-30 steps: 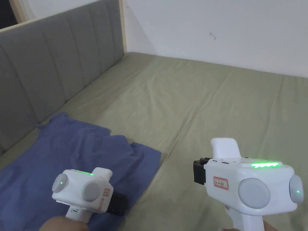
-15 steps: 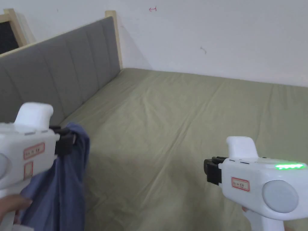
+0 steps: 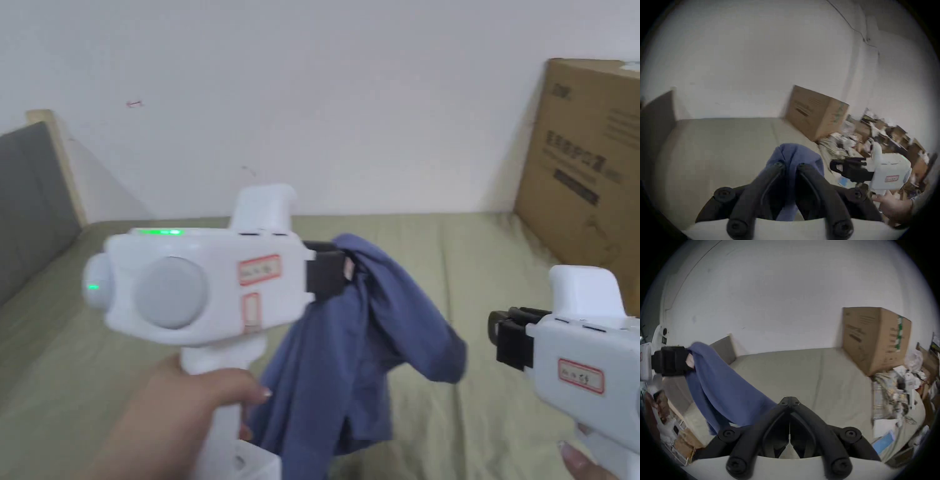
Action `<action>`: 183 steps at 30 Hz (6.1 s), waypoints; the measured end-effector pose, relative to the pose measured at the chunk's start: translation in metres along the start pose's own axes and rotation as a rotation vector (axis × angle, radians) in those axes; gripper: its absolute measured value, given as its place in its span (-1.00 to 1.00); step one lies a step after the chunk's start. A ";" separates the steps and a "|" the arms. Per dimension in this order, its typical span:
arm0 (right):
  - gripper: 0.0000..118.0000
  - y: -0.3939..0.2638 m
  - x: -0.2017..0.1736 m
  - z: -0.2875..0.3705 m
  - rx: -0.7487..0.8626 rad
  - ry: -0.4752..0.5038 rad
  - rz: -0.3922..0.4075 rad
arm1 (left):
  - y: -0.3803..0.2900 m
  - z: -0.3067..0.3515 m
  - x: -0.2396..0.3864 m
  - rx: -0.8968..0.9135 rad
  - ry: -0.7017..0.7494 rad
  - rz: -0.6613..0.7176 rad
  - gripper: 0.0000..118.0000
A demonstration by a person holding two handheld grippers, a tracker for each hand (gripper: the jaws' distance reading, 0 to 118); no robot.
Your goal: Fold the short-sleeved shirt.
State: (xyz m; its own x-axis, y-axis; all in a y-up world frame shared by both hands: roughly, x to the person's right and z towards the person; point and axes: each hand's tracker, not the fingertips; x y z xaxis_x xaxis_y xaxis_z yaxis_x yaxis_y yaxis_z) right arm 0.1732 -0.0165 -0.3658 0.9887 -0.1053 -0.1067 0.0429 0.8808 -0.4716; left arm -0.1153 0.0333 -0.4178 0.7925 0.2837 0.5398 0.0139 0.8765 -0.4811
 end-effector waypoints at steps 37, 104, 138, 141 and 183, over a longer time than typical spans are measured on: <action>-0.98 -0.051 0.012 -0.041 -0.092 0.043 -0.091 | -0.133 0.043 -0.138 -0.183 0.479 0.238 -1.00; -0.84 0.237 0.043 -0.082 -0.077 0.132 0.095 | 0.110 0.056 -0.136 0.172 0.479 0.043 -0.88; -0.83 -0.116 0.082 -0.225 -0.708 0.130 0.060 | -0.205 -0.076 -0.211 -0.740 0.357 0.160 -0.88; -0.83 -0.126 0.082 -0.186 -0.801 0.146 0.109 | -0.207 -0.044 -0.195 -0.737 0.344 0.182 -0.87; -0.99 -0.066 0.096 -0.116 -0.370 0.069 -0.279 | -0.105 -0.111 -0.259 -0.506 0.442 0.322 -1.00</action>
State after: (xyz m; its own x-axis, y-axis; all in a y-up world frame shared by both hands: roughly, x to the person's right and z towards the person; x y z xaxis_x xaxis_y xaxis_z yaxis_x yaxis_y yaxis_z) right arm 0.2481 -0.1384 -0.4466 0.9342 -0.3563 0.0170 0.2398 0.5918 -0.7696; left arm -0.2545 -0.1751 -0.5833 0.9747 0.2194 0.0417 -0.0657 0.4603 -0.8853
